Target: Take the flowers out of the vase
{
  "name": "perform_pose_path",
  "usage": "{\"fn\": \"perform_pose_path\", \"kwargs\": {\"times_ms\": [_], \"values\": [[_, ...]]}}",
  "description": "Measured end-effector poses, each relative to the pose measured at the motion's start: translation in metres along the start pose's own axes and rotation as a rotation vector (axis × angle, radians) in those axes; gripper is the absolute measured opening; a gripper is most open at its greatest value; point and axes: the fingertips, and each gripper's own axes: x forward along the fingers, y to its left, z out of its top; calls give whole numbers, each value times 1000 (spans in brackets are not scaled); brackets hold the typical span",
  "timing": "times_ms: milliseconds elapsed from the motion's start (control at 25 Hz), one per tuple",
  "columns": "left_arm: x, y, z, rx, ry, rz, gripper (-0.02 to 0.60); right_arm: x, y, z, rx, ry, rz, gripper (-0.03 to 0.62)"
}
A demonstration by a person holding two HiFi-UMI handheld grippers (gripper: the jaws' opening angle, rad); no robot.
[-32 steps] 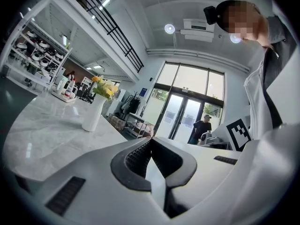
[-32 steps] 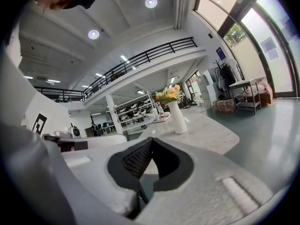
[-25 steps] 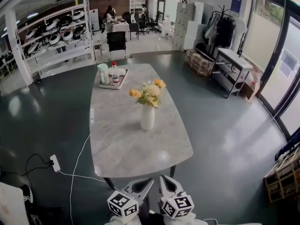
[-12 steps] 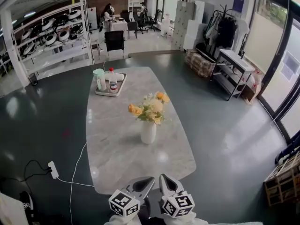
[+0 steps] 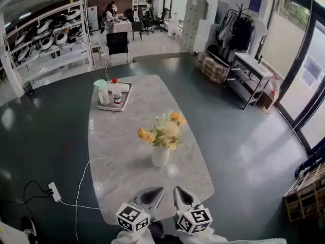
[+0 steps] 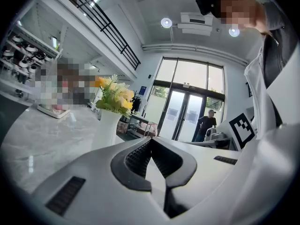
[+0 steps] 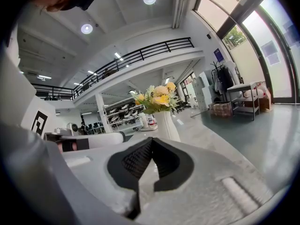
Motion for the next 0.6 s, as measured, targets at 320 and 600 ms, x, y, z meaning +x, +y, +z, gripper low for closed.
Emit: {"fn": "perform_pose_path", "kwargs": {"times_ms": [320,600], "values": [[20,41,21,19,-12,-22,2,43,-10,24,-37,-25,-16,-1],[33,56,27,38,-9,-40,2,64,-19,38,-70,-40,-10,0]]}}
